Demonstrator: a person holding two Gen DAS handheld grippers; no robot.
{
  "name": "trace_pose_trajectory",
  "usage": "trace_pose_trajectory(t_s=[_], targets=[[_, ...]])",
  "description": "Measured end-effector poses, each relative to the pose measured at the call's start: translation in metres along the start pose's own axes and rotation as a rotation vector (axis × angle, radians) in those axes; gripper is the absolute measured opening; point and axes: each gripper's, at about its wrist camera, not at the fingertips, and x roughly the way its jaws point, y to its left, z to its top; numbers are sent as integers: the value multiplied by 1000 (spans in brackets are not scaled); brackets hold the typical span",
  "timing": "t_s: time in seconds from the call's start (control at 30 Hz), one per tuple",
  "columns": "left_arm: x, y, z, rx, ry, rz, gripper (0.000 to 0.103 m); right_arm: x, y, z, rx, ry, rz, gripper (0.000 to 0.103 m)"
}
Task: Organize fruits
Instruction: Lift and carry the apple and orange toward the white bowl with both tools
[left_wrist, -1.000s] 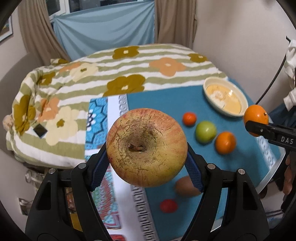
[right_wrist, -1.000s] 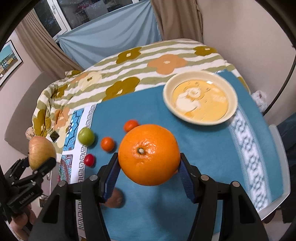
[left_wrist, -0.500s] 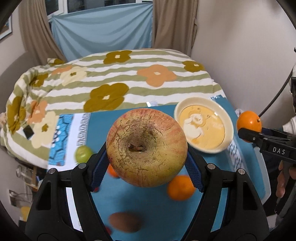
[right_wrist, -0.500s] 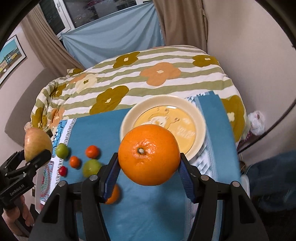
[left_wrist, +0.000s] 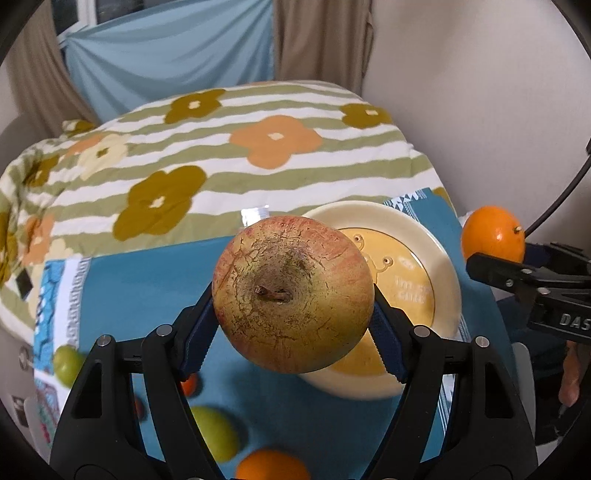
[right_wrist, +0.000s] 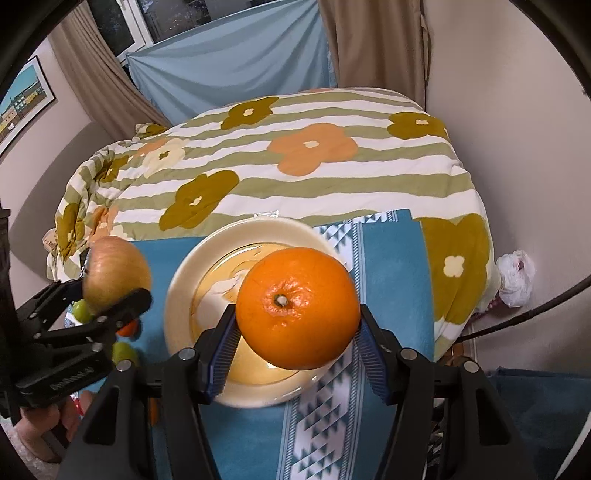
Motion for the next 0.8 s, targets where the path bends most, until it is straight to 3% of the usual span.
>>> trace_pose_trajectory(t_s=[0.37,0.67,0.77,0.8], targets=[[74,-36,21,182,102,-21,80,25,-23,12,128,21,-28,57],[91,-45,27,240,125,-28,81,28,-35,9,181,24,-51,57],[81,-42,31,241,86,-29,103,27,-38,8,194,22,-50,57],[78,-40,33,238,73,-32,103,26,-40,7,196,22,-51,57]])
